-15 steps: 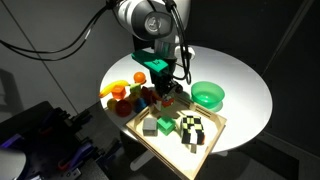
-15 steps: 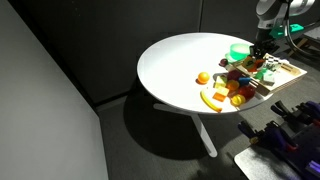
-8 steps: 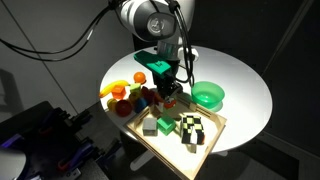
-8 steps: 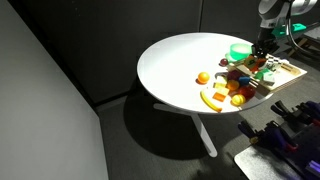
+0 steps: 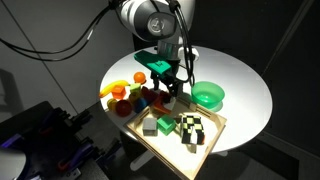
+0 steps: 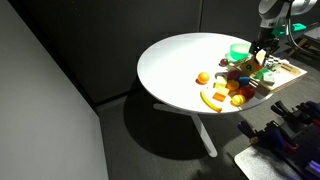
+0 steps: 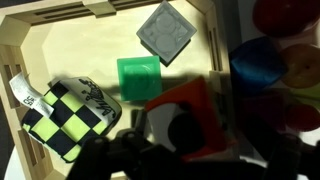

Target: Put the orange pushy cube in the crate

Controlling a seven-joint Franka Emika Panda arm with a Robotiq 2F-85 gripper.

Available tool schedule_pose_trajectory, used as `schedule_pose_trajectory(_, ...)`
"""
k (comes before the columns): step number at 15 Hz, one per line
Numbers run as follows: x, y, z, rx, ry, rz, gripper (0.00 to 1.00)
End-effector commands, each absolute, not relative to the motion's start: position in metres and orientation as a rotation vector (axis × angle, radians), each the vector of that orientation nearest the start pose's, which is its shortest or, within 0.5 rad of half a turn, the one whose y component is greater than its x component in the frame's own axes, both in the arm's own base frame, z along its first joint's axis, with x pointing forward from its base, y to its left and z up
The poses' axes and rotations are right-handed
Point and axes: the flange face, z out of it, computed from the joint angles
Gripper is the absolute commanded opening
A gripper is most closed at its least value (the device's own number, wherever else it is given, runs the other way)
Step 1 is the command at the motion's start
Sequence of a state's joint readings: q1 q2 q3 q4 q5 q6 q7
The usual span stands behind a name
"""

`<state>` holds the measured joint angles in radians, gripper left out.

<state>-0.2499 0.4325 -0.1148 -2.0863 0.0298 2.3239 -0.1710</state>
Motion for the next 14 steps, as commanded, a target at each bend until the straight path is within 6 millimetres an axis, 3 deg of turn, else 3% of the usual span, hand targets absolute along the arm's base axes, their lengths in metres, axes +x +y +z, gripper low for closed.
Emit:
schedule_pose_trajectory(1, 0.529, -0.203, 0.208, -3.077, 0.309, 0.275, 1.0)
schedule_pose_trajectory(7, 0.53, -0.198, 0.213, -3.089, 0.288, 0.267, 1.0)
schedule_pose_trajectory(14, 0.538, -0.182, 0.249, -3.127, 0.229, 0.191, 1.0)
